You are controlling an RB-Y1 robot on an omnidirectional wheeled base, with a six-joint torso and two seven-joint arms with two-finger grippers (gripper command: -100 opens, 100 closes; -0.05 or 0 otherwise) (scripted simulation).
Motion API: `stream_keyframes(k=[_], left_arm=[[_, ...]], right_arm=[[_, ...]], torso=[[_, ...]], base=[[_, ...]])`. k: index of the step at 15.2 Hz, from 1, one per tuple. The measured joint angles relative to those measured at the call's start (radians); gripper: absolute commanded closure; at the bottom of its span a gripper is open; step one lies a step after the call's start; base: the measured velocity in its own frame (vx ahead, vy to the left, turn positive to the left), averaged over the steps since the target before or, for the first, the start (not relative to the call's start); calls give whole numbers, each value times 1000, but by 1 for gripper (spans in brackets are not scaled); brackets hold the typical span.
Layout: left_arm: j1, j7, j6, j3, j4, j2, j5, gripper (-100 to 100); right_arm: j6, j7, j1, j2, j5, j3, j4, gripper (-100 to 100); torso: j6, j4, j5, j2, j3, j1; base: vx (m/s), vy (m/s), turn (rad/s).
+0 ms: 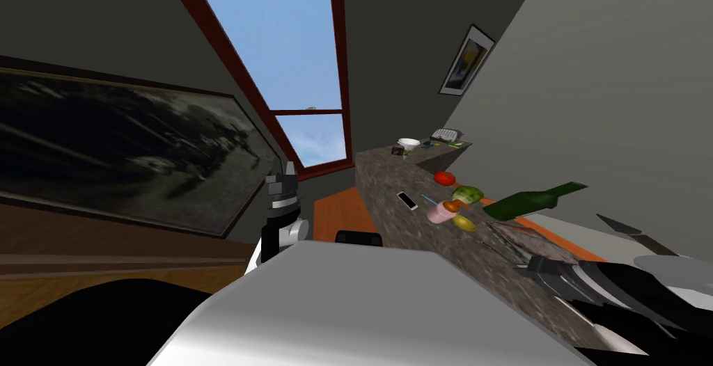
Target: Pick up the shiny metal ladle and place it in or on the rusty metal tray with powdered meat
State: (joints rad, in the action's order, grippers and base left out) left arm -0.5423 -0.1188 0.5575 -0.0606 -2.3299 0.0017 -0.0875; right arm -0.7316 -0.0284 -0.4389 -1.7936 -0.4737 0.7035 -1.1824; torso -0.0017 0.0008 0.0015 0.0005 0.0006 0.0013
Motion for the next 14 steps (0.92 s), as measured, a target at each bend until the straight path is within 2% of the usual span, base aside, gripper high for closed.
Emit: stream_keyframes(k=[5,6,8,11,14], left_arm=[[0,0,0,0,0,0,0,0],[0,0,0,0,0,0,0,0],[0,0,0,0,0,0,0,0],[0,0,0,0,0,0,0,0],[0,0,0,0,0,0,0,0]], right_arm=[[11,53,-15,-22,-14,14,53,100],[4,69,-7,-19,-30,16,75,100],[-4,86,-15,-30,-31,22,110,100],[15,108,-48,-60,-12,40,132,100],[4,135,-66,-77,-9,59,193,100]], torso=[[-1,2,10,-1,0,-2],[-1,2,12,-1,0,-3],[-2,2,17,-2,0,-3],[-3,2,19,-3,0,-9],[-4,2,23,-5,-1,-15]], base=[[-5,-11,159],[-1,-16,196],[-3,-35,205],[-10,-56,206],[-4,-82,258]])
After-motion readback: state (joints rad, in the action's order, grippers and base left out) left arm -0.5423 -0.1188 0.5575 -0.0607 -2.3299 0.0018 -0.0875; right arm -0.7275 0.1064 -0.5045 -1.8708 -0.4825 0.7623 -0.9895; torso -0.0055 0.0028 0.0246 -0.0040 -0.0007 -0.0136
